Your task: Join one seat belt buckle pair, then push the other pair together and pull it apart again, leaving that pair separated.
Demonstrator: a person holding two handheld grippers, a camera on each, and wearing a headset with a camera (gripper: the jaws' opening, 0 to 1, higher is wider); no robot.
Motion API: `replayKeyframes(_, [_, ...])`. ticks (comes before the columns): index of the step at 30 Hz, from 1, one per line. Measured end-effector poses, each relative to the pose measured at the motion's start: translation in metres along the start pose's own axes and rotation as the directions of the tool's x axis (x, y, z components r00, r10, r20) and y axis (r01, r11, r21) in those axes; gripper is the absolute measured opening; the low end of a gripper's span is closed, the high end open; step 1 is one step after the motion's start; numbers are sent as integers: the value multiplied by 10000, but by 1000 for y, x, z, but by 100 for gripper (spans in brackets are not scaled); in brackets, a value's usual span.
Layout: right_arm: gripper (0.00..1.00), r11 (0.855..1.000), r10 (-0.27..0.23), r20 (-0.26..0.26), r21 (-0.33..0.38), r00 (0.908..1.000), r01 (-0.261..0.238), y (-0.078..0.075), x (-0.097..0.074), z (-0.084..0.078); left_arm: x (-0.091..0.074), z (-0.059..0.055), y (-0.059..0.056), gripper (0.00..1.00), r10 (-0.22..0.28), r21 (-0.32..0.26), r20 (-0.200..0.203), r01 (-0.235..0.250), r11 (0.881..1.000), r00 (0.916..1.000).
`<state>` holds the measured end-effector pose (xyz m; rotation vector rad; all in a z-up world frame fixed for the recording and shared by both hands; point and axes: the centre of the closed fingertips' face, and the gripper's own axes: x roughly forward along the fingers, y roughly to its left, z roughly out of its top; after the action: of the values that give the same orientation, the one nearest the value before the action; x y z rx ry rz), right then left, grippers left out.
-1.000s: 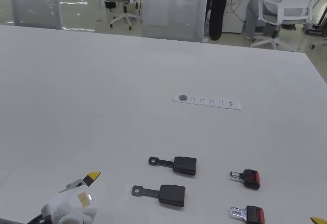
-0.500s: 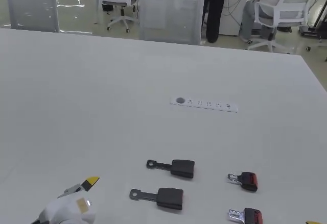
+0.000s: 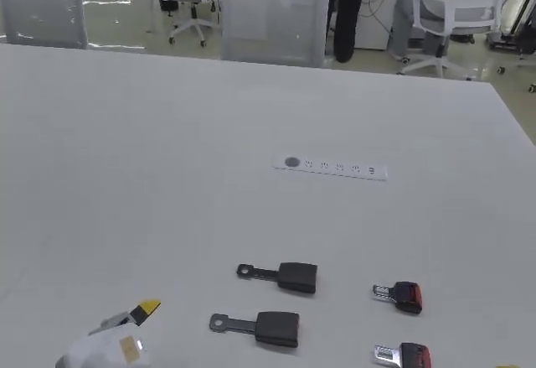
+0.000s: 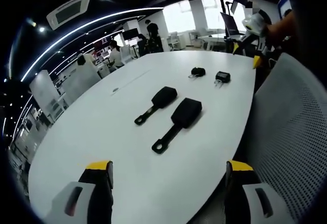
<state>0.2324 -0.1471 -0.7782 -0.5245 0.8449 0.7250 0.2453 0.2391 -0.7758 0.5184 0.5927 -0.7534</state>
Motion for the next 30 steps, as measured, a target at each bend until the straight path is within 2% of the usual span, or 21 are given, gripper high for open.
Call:
replayKeyframes(3, [75,9985,146,-130,-533,9998,-153,2,0,2,1,0,-4,92,-320,438,-107,324,9985,9994])
replayKeyframes(7, [73,9959,296,-234,-849,9993,-315,2,-1,3,2,6,-3,95,-546,314,-52,547,9980,9985])
replayKeyframes(11, [72,9951,440,-293,-877,9986,-464,1,-2,5,6,17,-2,91,-858,360,-101,861,9956,9963])
replayKeyframes(13, [72,9919,418,-439,-1184,9982,-467,0,0,4,11,19,-4,90,-1145,474,-272,1157,9921,9930])
replayKeyframes(14, [72,9890,488,-535,-1373,9974,-558,0,1,4,14,16,-6,89,-1381,768,-622,1427,9868,9885])
replayKeyframes(15, [71,9858,546,-597,-1555,9967,-634,1,1,4,16,16,-6,87,-1436,983,-756,1507,9837,9867])
replayKeyframes(23, [65,9722,952,-585,-2089,9937,-1055,2,10,15,39,32,-2,85,-1721,1804,-893,1859,9659,9810])
replayKeyframes(27, [60,9648,1190,-622,-2285,9909,-1302,0,14,21,48,40,0,84,-1840,1964,-1005,2008,9598,9778])
replayKeyframes(30, [59,9597,1285,-671,-2432,9894,-1411,-1,19,25,57,45,0,82,-1987,2217,-1114,2192,9502,9737])
